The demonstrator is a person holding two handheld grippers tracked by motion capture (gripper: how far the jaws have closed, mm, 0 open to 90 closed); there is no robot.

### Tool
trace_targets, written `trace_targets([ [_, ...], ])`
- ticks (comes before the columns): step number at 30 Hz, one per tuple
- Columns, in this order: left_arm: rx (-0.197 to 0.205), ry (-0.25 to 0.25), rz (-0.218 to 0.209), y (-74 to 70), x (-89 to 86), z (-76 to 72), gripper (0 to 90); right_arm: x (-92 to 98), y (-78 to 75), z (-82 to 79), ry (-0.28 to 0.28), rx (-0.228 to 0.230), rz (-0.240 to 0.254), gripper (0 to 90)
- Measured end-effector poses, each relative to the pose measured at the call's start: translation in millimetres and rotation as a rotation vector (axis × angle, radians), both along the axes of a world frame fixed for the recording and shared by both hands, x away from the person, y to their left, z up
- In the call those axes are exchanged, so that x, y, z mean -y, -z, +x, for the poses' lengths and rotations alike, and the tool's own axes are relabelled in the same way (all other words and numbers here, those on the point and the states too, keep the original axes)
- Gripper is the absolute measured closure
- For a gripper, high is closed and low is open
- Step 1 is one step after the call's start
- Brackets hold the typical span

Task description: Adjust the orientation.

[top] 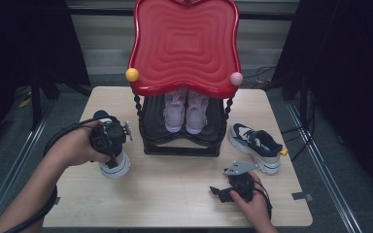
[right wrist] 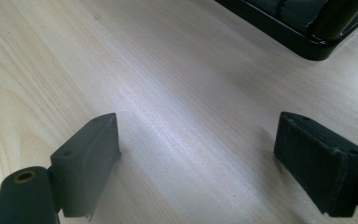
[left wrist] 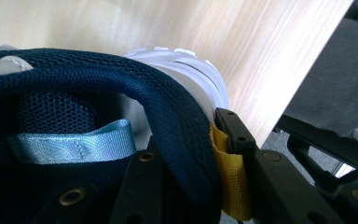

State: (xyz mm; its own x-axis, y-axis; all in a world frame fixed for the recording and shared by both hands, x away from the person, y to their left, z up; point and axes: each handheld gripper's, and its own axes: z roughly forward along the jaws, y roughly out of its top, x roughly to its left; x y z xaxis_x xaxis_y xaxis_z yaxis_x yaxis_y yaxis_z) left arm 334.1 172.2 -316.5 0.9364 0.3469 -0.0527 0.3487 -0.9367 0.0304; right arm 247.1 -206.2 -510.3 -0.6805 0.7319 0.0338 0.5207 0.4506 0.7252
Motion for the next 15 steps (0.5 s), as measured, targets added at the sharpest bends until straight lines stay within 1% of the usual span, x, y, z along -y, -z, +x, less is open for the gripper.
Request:
trace_targets([
  [3, 0.022, -0.010, -0.007, -23.4, -2.0, 0.1, 73.0, 0.0, -0.1, 0.0, 0.000, -0.001, 0.000, 13.7],
  [5, 0.034, 0.008, 0.007, -40.6, -2.9, 0.6, 73.0, 0.1, -0.1, 0.1, -0.001, -0.001, 0.000, 13.7],
  [6, 0.049, -0.002, -0.001, -48.7, -3.3, 0.0, 73.0, 0.1, -0.1, 0.1, -0.001, -0.001, 0.000, 13.7],
  [9, 0.090, 0.006, 0.002, -75.1, -5.3, 0.3, 72.9, 0.2, -0.3, 0.0, -0.001, -0.002, -0.002, 13.7],
  [12, 0.120, 0.014, 0.008, -101.9, -7.4, 0.8, 72.8, 0.2, -0.3, 0.0, -0.001, -0.002, -0.002, 13.7],
  [13, 0.139, 0.011, 0.005, -109.1, -7.5, -0.2, 72.9, 0.2, -0.3, 0.0, -0.001, -0.002, -0.002, 13.7],
  [15, 0.162, 0.009, 0.001, -126.1, -7.5, -0.6, 72.8, 0.2, -0.3, 0.0, -0.001, -0.002, -0.002, 13.7],
])
